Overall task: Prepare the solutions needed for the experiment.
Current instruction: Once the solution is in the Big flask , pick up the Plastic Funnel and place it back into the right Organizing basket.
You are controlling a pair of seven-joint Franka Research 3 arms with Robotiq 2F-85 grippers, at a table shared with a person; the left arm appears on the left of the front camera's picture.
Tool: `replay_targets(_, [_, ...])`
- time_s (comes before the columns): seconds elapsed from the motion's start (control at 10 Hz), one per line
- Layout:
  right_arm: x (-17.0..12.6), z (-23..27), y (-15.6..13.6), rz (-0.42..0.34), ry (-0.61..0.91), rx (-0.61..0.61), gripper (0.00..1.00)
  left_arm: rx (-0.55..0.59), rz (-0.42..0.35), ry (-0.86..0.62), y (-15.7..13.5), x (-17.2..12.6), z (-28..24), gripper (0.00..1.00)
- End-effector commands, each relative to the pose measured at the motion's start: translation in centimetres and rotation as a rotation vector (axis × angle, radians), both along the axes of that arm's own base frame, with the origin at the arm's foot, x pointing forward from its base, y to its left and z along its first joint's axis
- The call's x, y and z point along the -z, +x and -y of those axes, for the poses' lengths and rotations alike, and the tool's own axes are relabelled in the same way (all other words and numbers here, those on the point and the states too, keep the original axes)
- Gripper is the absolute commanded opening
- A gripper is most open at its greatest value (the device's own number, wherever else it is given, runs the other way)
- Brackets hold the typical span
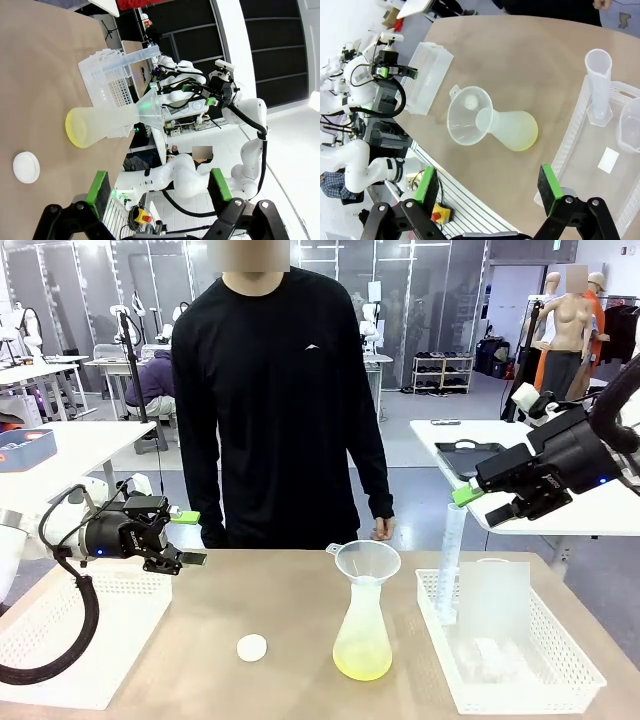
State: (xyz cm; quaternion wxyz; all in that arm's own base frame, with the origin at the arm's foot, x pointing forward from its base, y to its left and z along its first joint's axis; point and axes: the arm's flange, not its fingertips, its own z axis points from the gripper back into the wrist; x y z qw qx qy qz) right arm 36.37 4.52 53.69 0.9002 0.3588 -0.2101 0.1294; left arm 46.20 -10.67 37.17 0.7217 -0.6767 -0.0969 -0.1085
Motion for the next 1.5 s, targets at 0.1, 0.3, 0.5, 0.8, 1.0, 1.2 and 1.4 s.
replay_targets(0.1, [2.0, -4.6, -0.2, -0.091, -0.093, 0.098, 1.0, 0.004, 0.005, -0.003, 0.2, -0.1, 0.0, 1.0])
replay_targets(0.3, [3.3, -7.6, 0.1, -0.125, -0.139, 0.106, 1.0, 0.004, 0.005, -0.003, 0.2, -0.1, 0.0, 1.0])
replay_targets(0.5, [4.2, -10.2, 0.5, -0.147, -0.175, 0.122, 1.0, 0.004, 0.005, -0.003, 0.2, -0.1, 0.0, 1.0])
replay_targets(0.8, [5.2, -12.4, 1.4, -0.185, -0.185, 0.157, 1.0, 0.004, 0.005, -0.003, 0.2, -0.1, 0.0, 1.0])
replay_targets(1.0, [5.4, -13.2, 2.3, -0.185, -0.212, 0.163, 1.0, 0.004, 0.005, -0.003, 0.2, -0.1, 0.0, 1.0])
replay_targets(1.2, [5.7, -13.7, 3.2, -0.216, -0.23, 0.157, 1.0, 0.004, 0.005, -0.003, 0.2, -0.1, 0.0, 1.0])
replay_targets(1.4, [6.3, -13.9, 4.0, -0.217, -0.257, 0.162, 0.98, 0.004, 0.005, -0.003, 0.2, -0.1, 0.0, 1.0])
